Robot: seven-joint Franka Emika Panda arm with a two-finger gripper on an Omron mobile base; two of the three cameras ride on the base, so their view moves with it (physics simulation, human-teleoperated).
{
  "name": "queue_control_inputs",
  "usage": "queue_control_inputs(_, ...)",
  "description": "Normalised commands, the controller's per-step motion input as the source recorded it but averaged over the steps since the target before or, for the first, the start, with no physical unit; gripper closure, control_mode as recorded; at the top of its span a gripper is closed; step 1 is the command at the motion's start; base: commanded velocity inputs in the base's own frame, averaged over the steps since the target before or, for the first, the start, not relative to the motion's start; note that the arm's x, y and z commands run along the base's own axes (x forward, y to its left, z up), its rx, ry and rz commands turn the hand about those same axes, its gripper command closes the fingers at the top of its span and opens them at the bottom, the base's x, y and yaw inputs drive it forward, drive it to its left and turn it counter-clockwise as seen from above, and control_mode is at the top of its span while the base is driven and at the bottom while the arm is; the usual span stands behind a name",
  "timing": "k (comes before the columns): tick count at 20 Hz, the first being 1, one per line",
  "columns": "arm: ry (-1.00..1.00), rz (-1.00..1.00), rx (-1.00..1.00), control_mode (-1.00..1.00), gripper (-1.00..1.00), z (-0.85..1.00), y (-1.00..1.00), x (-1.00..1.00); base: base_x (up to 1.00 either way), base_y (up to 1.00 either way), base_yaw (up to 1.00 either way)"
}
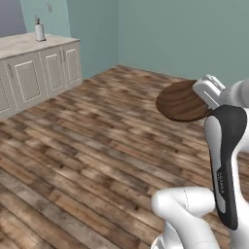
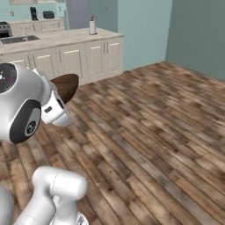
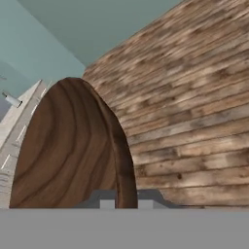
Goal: Take the smaller bowl and place it next to the appetizer plate on the dining counter , and place the larger bowl next to the plate with cooked food.
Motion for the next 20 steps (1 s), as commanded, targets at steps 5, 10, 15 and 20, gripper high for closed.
queue_control_inputs(5,0.0,0.0,0.0,1.0,1.0,0.0,0.0,0.0,0.3,0.07,0.46)
queue_control_inputs(10,0.0,0.0,0.0,1.0,1.0,0.0,0.0,0.0,0.39,0.24,0.41)
queue_control_inputs(15,0.0,0.0,0.0,1.0,1.0,0.0,0.0,0.0,0.65,0.17,0.38)
queue_control_inputs(20,0.0,0.0,0.0,1.0,1.0,0.0,0.0,0.0,0.87,0.01,0.36)
